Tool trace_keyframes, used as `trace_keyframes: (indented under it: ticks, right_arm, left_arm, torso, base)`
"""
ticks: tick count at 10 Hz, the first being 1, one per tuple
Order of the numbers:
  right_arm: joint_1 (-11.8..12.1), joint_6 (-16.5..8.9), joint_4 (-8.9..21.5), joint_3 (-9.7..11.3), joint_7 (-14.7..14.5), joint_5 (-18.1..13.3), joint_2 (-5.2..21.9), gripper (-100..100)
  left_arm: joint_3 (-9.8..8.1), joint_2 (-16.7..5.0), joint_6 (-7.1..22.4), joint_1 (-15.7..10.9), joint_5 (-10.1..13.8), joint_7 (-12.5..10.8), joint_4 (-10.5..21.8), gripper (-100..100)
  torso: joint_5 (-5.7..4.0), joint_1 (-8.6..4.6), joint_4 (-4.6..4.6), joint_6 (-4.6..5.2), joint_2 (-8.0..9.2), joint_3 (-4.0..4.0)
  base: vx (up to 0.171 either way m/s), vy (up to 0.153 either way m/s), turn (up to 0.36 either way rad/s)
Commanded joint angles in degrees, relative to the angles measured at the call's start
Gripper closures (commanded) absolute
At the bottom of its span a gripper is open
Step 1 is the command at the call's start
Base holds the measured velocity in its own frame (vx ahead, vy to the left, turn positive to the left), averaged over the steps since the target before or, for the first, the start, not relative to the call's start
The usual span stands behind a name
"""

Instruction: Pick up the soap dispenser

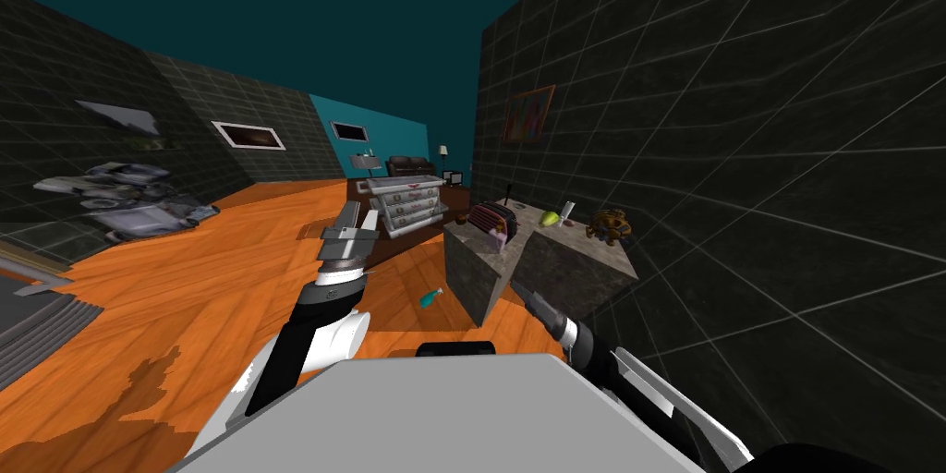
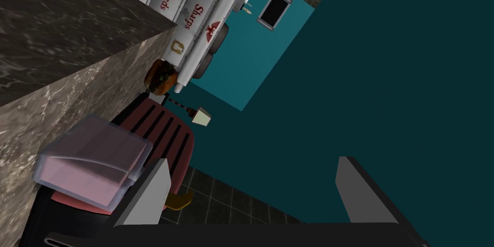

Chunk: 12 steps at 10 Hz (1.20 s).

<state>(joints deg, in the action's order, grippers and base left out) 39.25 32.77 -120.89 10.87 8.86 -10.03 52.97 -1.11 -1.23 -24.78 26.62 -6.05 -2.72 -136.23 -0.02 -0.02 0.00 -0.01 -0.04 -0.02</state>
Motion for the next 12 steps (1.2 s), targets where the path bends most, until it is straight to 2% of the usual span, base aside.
trace_keyframes:
  ticks: [1, 2, 5, 7, 10, 11, 12]
  right_arm:
    - [0.9, -0.1, -0.2, 0.2, 0.1, -0.4, 2.9, -100]
    - [0.9, -0.1, -0.2, 0.2, 0.1, -0.4, 3.7, -100]
    - [1.9, 0.0, 2.3, 1.2, 1.0, -1.8, 9.2, -100]
    - [1.9, 0.0, 2.3, 1.2, 1.0, -1.8, 11.6, -100]
    - [2.9, 0.3, 5.3, 2.1, 1.9, -3.1, 17.4, -100]
    - [2.9, 0.3, 5.3, 2.1, 1.9, -3.1, 19.0, -100]
    - [2.9, 0.3, 5.3, 2.1, 1.9, -3.1, 19.5, -100]
  left_arm:
    - [0.00, 0.0, 0.0, 0.0, 0.0, 0.0, 0.0, 0]
    - [0.00, 0.0, 0.0, 0.0, 0.0, 0.0, 0.0, 0]
    - [0.00, 0.0, 0.0, 0.0, 0.0, 0.0, 0.0, 0]
    - [0.00, 0.0, 0.0, 0.0, 0.0, 0.0, 0.0, 0]
    - [0.00, 0.0, 0.0, 0.0, 0.0, 0.0, 0.0, 0]
    - [0.00, 0.0, 0.0, 0.0, 0.0, 0.0, 0.0, 0]
    - [0.00, 0.0, 0.0, 0.0, 0.0, 0.0, 0.0, 0]
  torso:
    - [0.00, 0.00, 0.00, 0.00, 0.00, 0.00]
    - [0.01, 0.01, 0.00, 0.02, 0.00, 0.00]
    - [0.00, 0.01, 0.00, 0.01, -0.01, 0.00]
    - [0.01, 0.02, 0.00, 0.01, -0.01, -0.01]
    - [0.01, 0.03, 0.00, 0.02, -0.02, -0.01]
    - [0.00, 0.04, -0.01, 0.01, -0.04, -0.02]
    - [0.01, 0.04, 0.00, 0.02, -0.03, -0.02]
  base:
    - [0.004, -0.001, 0.027]
    - [0.000, 0.000, 0.000]
    - [0.005, 0.000, 0.045]
    - [0.003, 0.000, 0.015]
    - [0.008, 0.003, 0.049]
    - [0.010, 0.005, 0.036]
    - [0.000, 0.000, 0.000]
